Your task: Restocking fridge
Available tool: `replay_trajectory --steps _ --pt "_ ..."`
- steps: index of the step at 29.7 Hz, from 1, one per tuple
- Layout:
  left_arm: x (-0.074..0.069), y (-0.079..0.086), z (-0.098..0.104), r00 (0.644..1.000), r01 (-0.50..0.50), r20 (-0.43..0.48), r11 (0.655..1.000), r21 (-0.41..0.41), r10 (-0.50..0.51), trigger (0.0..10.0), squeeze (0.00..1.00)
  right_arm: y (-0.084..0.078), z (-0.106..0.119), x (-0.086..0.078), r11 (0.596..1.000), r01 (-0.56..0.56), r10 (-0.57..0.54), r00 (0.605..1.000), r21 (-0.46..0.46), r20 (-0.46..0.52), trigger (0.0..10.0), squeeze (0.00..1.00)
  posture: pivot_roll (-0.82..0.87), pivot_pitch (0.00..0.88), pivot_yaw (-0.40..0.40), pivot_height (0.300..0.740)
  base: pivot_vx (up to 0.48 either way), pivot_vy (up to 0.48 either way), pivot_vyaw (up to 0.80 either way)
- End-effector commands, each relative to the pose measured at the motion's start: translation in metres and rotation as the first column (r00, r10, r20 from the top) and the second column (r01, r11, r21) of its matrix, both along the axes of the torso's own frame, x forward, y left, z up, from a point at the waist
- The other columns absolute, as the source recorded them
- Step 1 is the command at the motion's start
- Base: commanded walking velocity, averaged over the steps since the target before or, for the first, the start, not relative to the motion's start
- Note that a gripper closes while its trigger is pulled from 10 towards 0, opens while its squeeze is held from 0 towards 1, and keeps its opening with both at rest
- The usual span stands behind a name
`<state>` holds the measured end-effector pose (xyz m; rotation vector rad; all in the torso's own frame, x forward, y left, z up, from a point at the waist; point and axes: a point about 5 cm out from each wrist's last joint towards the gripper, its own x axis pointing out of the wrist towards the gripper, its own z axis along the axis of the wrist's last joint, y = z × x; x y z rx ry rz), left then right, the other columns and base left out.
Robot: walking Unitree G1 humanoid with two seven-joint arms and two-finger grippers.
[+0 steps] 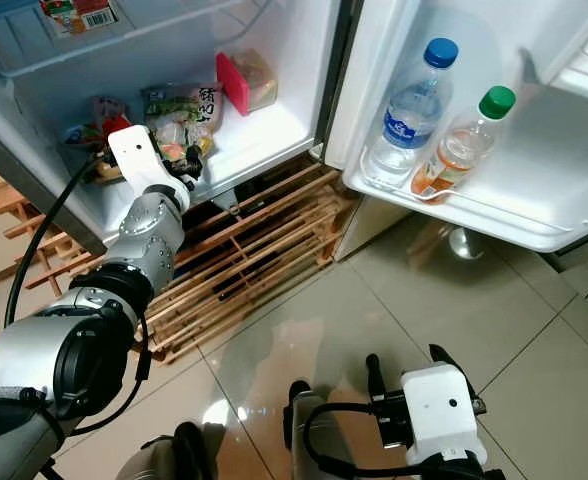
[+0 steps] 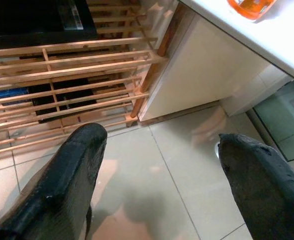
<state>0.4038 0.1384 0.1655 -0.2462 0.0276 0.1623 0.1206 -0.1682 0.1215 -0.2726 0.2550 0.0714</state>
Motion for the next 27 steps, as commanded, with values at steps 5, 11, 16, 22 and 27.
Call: replay_trajectory --steps 5,11,16,22,27 --pt "-0.002 -0.007 -0.010 0.997 0.023 -0.074 1.000 -0.003 -0.023 10.0 0.00 -0.003 -0.007 -0.004 1.000 -0.002 0.001 0.999 -0.025 -0.045 10.0 0.00 -0.48 0.309 -0.032 0.740 0.000 0.000 0.00" --pt "-0.005 -0.042 -0.015 0.987 0.136 -0.075 0.985 -0.104 -0.144 10.0 0.00 -0.004 -0.009 -0.001 1.000 -0.003 0.002 0.999 -0.028 -0.045 10.0 0.00 -0.47 0.299 -0.028 0.740 0.000 0.000 0.00" --pt "-0.010 -0.082 -0.011 0.965 0.249 -0.030 0.946 -0.206 -0.261 10.0 0.00 -0.006 -0.010 0.006 0.999 -0.011 0.010 0.999 -0.030 -0.034 10.0 0.00 -0.44 0.284 -0.037 0.740 0.000 0.000 0.00" --pt "-0.015 -0.104 -0.008 0.951 0.297 -0.017 0.928 -0.224 -0.308 10.0 0.00 -0.005 -0.010 0.017 0.999 -0.037 0.036 0.999 -0.041 -0.008 10.0 0.00 -0.45 0.254 -0.043 0.740 0.000 0.000 0.00" --pt "-0.013 -0.106 -0.001 0.947 0.317 0.011 0.933 -0.172 -0.320 10.0 0.00 -0.006 -0.011 0.022 0.998 -0.039 0.039 0.999 -0.053 0.004 10.0 0.00 -0.45 0.232 -0.041 0.740 0.000 0.000 0.00"
